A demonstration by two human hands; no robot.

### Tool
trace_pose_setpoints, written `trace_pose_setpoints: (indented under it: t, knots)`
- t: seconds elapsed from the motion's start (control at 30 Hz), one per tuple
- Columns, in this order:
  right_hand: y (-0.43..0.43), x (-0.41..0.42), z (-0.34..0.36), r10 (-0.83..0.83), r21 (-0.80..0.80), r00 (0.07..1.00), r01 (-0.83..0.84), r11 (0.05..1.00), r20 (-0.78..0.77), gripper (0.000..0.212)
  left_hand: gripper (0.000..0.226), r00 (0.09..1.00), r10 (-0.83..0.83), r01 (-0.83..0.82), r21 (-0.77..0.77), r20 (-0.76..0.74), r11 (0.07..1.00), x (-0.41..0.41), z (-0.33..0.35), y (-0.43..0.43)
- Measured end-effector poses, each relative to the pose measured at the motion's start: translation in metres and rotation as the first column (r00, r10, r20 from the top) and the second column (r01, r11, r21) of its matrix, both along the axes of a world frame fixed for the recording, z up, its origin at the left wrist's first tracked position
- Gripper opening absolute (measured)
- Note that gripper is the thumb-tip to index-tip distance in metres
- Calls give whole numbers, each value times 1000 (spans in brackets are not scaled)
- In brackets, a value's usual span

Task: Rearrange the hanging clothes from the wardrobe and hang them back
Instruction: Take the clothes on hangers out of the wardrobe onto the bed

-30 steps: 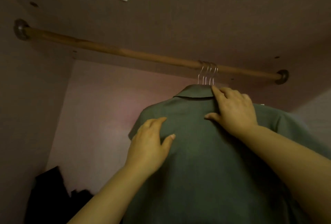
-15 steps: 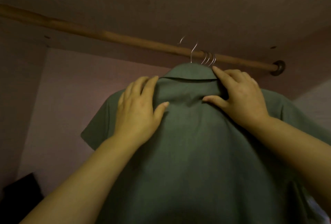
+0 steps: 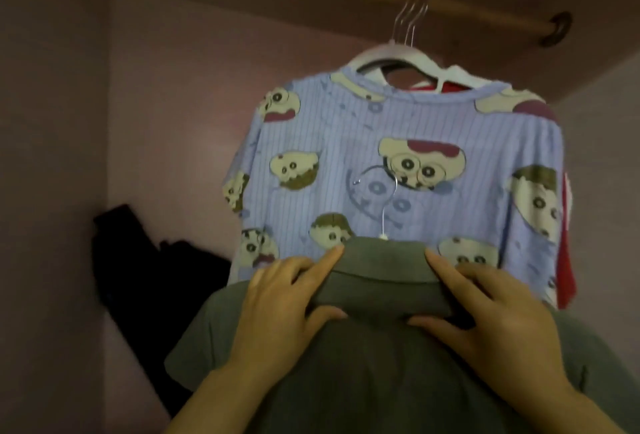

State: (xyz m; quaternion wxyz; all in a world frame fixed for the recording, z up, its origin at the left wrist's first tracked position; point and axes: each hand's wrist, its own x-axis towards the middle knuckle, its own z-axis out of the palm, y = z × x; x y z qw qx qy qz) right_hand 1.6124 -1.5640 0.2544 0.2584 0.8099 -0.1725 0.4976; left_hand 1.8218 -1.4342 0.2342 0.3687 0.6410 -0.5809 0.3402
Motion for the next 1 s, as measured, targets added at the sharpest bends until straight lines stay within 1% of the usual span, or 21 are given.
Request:
trace_pose_setpoints:
  t: [0.07,0.2,0.27,0.33,0.47,0.53,0.7,0.77,0.87,0.93,1.0]
  knots:
    - [15,-27,-38,16,52,1000,-15,999,-24,63,65,1000,6,-5,48,-19,999,-28,-37,16]
    - [46,-89,-108,30,210,996,-12,978,-79,61,61,999,31,-25,184,-31,983,-91,-101,47]
    - [62,-125,-138,18,292,996,7,956,-82,61,60,999,42,-37,227,-16,973,-126,-124,62]
    - [80,-158,-161,2,358,996,29,933,-86,60,60,999,13,-5,251,-32,968,-158,-142,77]
    - [126,-216,-191,-49,440,993,91,894,-106,62,63,997,-55,71,296,-63,952,-210,-165,107]
    - [150,-243,-200,-72,476,992,114,872,-106,63,65,995,-89,101,331,-54,938,-231,-170,121]
    - [225,-305,-218,-229,501,972,220,837,-44,58,78,971,-230,236,409,-63,882,-283,-178,154]
    - [266,-331,-229,-332,519,943,301,800,-34,58,81,937,-337,340,431,-86,836,-304,-186,168]
    - [338,-370,-248,-491,572,869,430,699,-53,61,81,856,-506,495,446,-103,746,-341,-200,190]
    - [390,-396,-256,-600,588,796,525,615,-82,62,71,767,-630,619,401,-122,675,-371,-211,209]
    - [444,-423,-260,-698,596,707,612,520,-117,62,68,662,-732,727,375,-161,575,-407,-222,233]
